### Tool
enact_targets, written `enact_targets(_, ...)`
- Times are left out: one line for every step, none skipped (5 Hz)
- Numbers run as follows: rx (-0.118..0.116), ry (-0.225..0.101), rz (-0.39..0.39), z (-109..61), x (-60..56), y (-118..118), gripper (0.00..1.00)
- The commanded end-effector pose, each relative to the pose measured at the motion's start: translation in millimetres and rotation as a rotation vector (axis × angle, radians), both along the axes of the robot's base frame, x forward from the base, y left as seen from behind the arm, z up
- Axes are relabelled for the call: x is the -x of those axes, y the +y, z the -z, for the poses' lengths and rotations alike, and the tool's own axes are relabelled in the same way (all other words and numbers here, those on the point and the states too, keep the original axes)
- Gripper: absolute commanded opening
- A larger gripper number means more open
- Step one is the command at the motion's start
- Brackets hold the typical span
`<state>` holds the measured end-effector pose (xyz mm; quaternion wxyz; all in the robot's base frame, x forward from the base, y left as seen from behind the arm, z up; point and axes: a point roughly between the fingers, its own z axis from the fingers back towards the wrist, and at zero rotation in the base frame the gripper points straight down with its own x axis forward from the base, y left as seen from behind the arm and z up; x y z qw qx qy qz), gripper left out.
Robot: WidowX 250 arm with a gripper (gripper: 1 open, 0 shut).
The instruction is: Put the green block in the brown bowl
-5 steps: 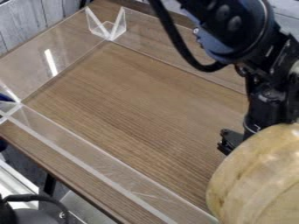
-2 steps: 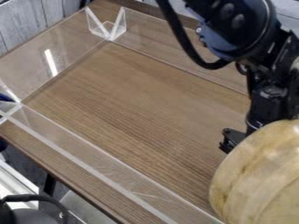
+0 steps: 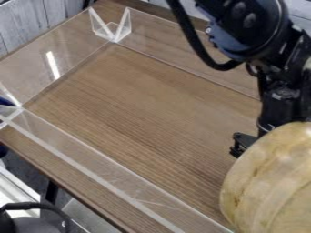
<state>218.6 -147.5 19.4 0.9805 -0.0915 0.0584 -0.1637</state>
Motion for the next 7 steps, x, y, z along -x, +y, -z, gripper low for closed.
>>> enact_targets(-0.011,0.012,-0.001,8.9,-1.6,4.1,0.00)
enact_targets(-0.012,0.018,-0.009,8.9,-2.1,5.5,0.00)
enact_targets(-0.013,0.025,-0.017,8.8,-2.9,6.8,0.00)
enact_targets(-0.013,0.030,-0.026,8.7,-3.3,8.3,0.00)
enact_targets(-0.014,0.036,-0.034,8.6,-4.0,9.7,0.00)
enact_targets(-0.014,0.041,-0.043,8.2,-4.3,11.1,0.00)
enact_targets(-0.015,0.047,-0.052,7.8,-4.7,12.5,0.00)
